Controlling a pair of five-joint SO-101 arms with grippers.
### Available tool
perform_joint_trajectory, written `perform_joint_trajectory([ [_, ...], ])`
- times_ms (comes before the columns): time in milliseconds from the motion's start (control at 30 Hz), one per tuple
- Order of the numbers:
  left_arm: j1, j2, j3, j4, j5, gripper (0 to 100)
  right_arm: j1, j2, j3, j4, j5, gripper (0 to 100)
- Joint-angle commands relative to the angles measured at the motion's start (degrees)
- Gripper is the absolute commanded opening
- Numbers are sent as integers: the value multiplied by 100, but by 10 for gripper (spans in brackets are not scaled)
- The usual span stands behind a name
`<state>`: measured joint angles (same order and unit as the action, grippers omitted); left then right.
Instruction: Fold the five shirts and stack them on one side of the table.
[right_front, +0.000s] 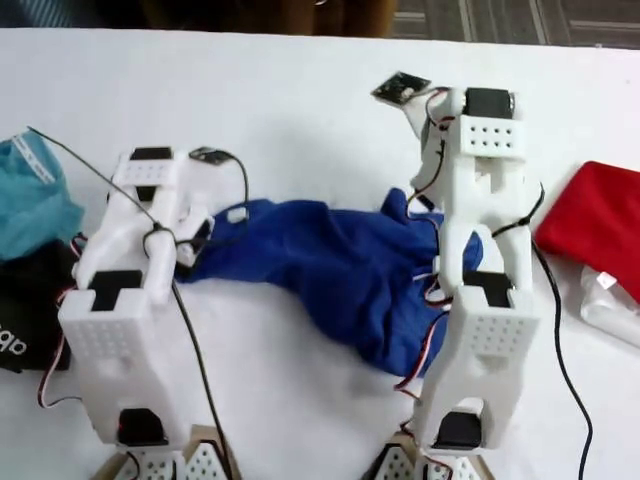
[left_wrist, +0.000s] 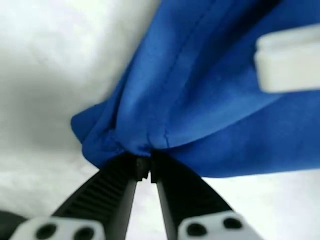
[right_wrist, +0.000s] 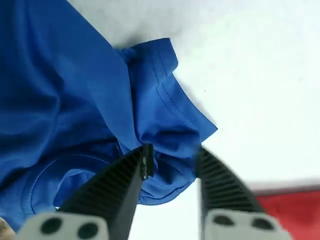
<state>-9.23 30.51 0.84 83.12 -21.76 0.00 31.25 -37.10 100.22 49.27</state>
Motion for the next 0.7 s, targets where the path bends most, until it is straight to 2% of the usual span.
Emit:
perform_joint_trajectory([
  [0, 229, 53, -57, -44, -26, 24, 259, 295, -105, -242, 53, 265],
  [167, 237, 53, -57, -44, -35, 24, 752, 1437, -1002, -400, 62, 228],
  [467, 237, 53, -48, -53, -26, 24, 998, 3503, -3270, -75, 62, 229],
  [667, 246, 53, -48, -53, -26, 24, 989, 3978, -3552, 127, 62, 221],
])
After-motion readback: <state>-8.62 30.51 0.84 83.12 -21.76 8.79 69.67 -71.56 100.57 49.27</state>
